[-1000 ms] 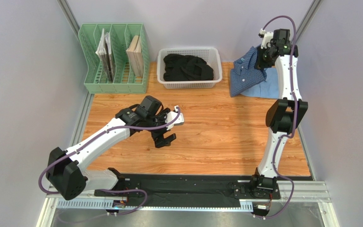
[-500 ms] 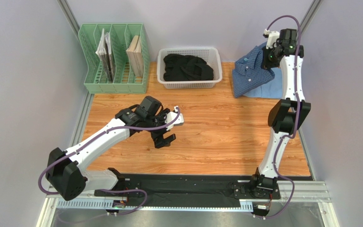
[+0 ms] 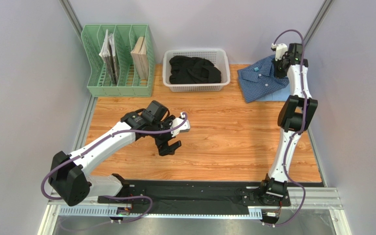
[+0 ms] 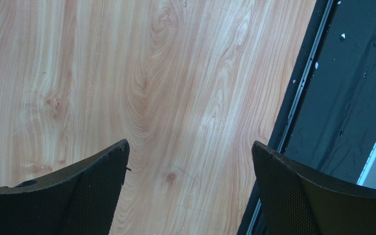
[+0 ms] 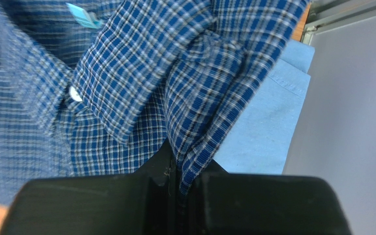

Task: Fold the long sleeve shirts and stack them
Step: Neatly place the folded shirt to the corner

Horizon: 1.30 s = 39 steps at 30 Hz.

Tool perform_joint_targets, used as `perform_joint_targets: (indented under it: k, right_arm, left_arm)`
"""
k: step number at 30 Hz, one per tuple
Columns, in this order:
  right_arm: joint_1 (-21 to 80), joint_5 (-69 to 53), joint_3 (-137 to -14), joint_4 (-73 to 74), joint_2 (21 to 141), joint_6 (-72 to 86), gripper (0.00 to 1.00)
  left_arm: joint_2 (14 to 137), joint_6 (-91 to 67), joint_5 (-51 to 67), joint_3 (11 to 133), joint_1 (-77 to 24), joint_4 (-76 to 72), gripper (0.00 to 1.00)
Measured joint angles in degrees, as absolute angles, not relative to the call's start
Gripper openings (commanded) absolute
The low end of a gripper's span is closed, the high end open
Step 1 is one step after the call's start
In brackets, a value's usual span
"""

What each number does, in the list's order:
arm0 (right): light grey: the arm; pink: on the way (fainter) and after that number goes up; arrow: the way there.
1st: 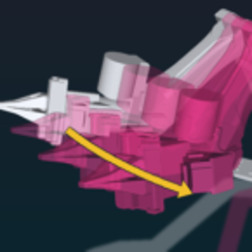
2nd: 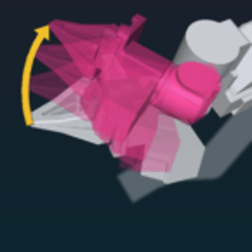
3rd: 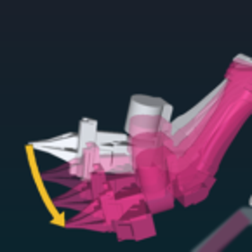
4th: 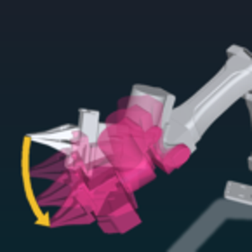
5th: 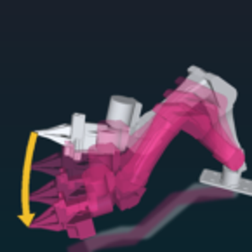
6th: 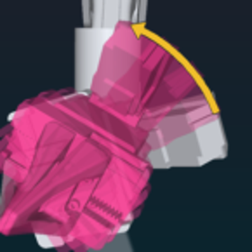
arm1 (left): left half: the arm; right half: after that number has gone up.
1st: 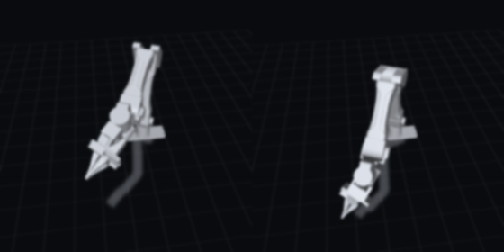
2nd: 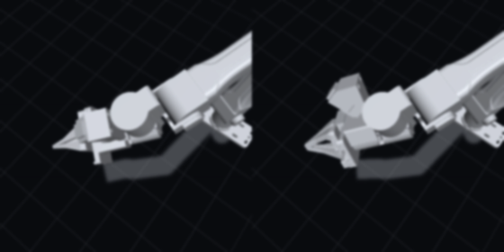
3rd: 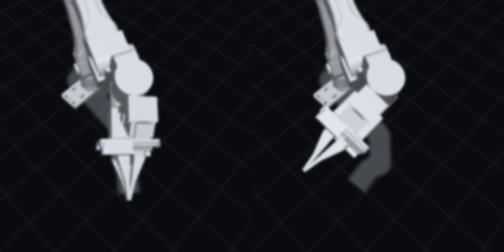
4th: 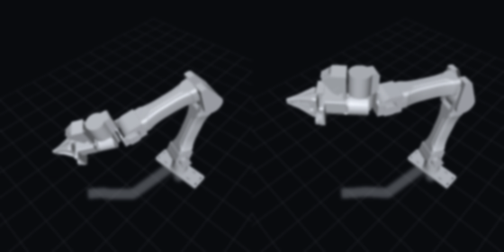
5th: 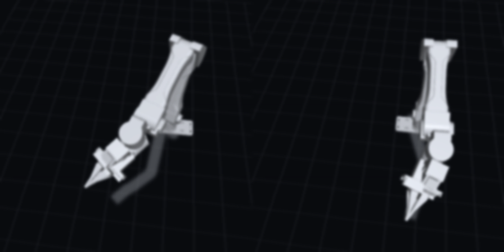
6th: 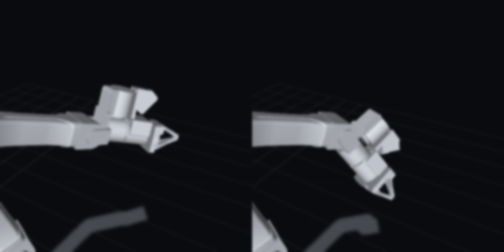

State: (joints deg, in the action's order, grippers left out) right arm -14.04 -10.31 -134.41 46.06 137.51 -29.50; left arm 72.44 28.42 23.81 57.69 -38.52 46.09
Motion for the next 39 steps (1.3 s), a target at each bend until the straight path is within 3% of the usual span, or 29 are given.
perform_joint_targets:
  k: [6, 8, 9, 10, 12, 17, 21, 24, 29, 30, 33, 39]
  right_arm:
    - [-15.7, -8.3, -131.1, 39.7, 139.9, -30.1, 0.03]
    - [-16.1, -7.9, -129.7, 38.2, 139.9, -30.1, 0.17]
    - [-16.2, -7.4, -129.1, 37.6, 140.0, -30.2, 0.45]
    - [-16.3, -7.1, -128.9, 37.1, 140.2, -30.2, 0.56]
    - [-16.3, -5.6, -128.8, 35.9, 141.1, -30.3, 0.65]
    - [-17.2, -5.7, -129.3, 35.4, 141.6, -28.7, 0.64]
    - [-19.9, -11.9, -132.6, 37.0, 141.4, -23.5, 0.72]
    - [-22.5, -16.5, -133.6, 37.5, 139.8, -19.8, 0.69]
    - [-24.8, -21.9, -133.6, 36.9, 136.6, -15.3, 0.42]
    - [-24.8, -22.6, -133.8, 36.4, 136.3, -14.4, 0.33]
    - [-24.0, -23.7, -135.4, 36.0, 136.9, -12.8, 0.22]
    - [-21.6, -24.3, -136.1, 34.7, 140.3, -10.5, 0.20]
  left_arm:
    - [72.4, 27.7, 23.8, 57.7, -38.5, 47.0, 0.99]
    - [72.4, 27.3, 23.8, 57.7, -38.5, 47.2, 0.99]
    - [72.4, 27.2, 23.8, 57.7, -38.5, 47.4, 0.99]
    - [72.4, 27.1, 23.8, 57.7, -38.5, 47.4, 0.99]
    - [72.4, 26.9, 23.9, 57.7, -38.4, 47.6, 0.99]
    - [72.4, 25.7, 25.1, 57.7, -36.5, 48.6, 0.99]
    - [72.5, 24.7, 25.9, 58.1, -35.4, 49.0, 0.99]
    - [73.0, 24.3, 26.6, 59.4, -35.1, 48.9, 0.99]
    - [74.1, 24.3, 27.9, 61.4, -34.1, 48.9, 0.99]
    - [74.3, 24.1, 28.1, 61.6, -33.9, 48.9, 0.99]
    - [75.1, 23.9, 29.1, 62.4, -32.7, 49.0, 0.99]
    - [75.9, 23.7, 30.6, 63.4, -30.3, 50.1, 0.99]
